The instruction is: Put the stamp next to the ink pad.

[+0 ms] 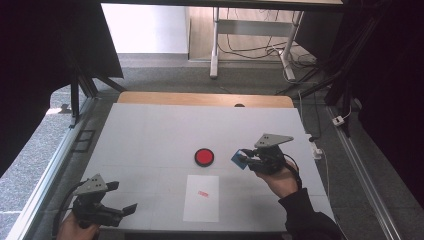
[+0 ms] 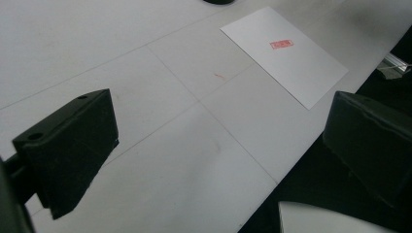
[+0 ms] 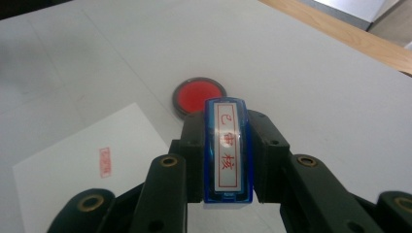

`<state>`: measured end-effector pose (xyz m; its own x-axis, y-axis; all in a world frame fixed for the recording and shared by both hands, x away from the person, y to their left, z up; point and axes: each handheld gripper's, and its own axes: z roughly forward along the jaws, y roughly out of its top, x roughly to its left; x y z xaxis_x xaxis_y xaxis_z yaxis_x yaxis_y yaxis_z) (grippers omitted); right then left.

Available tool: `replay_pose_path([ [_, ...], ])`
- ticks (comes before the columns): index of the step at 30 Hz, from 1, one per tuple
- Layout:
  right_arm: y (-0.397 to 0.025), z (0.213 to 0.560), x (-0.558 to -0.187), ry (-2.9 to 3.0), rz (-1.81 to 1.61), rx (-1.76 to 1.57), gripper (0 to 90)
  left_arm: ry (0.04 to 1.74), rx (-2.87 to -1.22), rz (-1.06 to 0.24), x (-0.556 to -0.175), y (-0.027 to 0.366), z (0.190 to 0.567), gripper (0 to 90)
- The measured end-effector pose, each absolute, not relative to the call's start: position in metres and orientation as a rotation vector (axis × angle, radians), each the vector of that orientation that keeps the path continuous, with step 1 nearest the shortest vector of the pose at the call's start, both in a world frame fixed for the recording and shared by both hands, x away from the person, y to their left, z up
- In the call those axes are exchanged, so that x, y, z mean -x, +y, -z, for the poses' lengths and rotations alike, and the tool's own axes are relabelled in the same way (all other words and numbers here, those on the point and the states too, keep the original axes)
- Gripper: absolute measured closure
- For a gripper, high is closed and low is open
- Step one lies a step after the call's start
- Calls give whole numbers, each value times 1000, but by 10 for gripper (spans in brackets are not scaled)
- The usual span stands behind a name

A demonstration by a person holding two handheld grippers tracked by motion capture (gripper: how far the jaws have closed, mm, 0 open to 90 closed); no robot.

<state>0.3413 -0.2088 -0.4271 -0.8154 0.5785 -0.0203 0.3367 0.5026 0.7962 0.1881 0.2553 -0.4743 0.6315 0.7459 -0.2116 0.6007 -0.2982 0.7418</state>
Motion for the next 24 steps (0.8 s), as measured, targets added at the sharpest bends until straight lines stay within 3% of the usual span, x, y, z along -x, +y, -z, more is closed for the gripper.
replay_pose_path([
  [24,-243,456,-369,2422,-1010,-929,709,1055,-2028,-208,-190,254,475,0],
])
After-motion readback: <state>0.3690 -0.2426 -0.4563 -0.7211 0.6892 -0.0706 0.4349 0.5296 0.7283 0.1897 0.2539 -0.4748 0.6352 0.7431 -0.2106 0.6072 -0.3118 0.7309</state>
